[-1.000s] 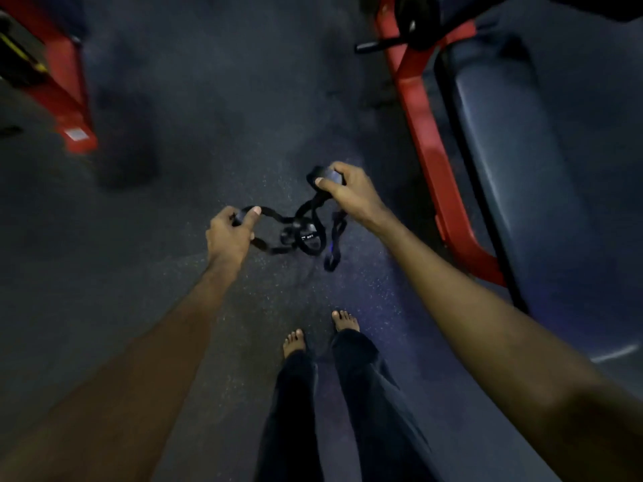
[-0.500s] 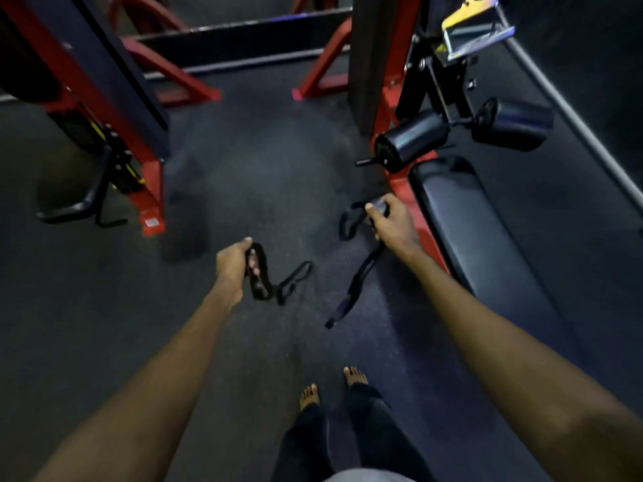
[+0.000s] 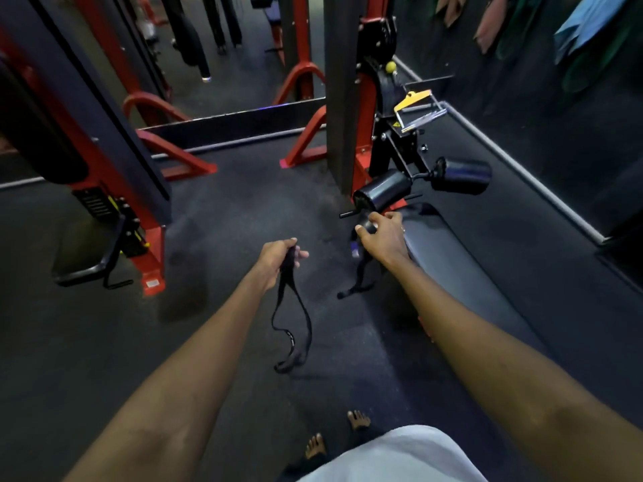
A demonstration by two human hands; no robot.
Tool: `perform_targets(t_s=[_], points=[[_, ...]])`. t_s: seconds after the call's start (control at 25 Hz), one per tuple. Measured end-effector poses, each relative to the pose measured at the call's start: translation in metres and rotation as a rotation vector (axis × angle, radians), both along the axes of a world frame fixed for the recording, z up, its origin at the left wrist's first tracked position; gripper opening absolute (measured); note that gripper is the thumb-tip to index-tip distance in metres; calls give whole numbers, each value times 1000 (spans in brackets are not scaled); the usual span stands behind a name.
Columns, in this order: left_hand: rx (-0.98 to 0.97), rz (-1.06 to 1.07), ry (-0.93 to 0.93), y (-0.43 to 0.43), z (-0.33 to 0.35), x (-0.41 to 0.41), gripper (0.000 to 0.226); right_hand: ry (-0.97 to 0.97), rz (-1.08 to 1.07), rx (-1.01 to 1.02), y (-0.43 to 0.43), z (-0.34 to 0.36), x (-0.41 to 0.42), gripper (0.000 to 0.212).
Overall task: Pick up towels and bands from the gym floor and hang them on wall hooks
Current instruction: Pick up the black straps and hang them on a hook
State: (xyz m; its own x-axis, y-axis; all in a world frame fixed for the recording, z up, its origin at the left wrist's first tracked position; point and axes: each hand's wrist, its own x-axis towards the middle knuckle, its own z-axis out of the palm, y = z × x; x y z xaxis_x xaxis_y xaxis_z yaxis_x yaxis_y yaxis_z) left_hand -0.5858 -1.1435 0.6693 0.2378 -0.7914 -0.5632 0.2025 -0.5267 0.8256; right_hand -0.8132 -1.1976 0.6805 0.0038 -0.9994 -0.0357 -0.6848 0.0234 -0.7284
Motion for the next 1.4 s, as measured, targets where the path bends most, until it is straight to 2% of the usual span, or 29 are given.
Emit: perform_targets(t_s=[0.04,0.16,0.24,0.36,0.44,0.52,0.6,0.68,0.8,0.88,1.0,1.12,1.16,1.24,1.32,1.4], points=[[-16,-17,15,-2,8,-7,22,-8,1,19,1,10,-1,23],[-34,-106,31,-13,25,-23,26,-331,69,91,1,36,-2,18],[-1,-194,71,-22,36,-31,36,-456,97,41,7,51,0,15],[68,-295,163,-36,57,-46,54,-437,174,-54,26,47,0,17],[113,-417,156,-50,75,-61,43,-374,232,-88,45,27,-3,22],[173,-548,102,-62,86,-82,25,-384,187,-122,59,10,-10,37],[209,-663,-48,-68,86,-103,16,-415,114,-146,65,13,-22,30],[238,-666,-126,-70,83,-125,23,-489,51,-129,56,17,-42,17],[334,-647,-102,-72,82,-154,48,-542,-31,-96,40,20,-75,15],[350,-684,-106,-76,82,-171,51,-395,-10,-144,35,15,-91,23],[220,-683,-155,-88,76,-187,27,-156,93,-261,37,10,-103,30],[128,-687,-185,-97,75,-194,9,-62,203,-201,45,3,-116,27],[106,-715,-182,-97,77,-195,6,-56,182,-187,49,0,-120,25],[63,-770,-144,-97,87,-197,11,-116,-12,-180,46,-3,-130,11],[23,-794,-102,-96,98,-200,16,-167,-176,-122,39,-1,-142,28],[-9,-868,-28,-96,109,-203,17,-137,-97,-18,33,10,-145,62]])
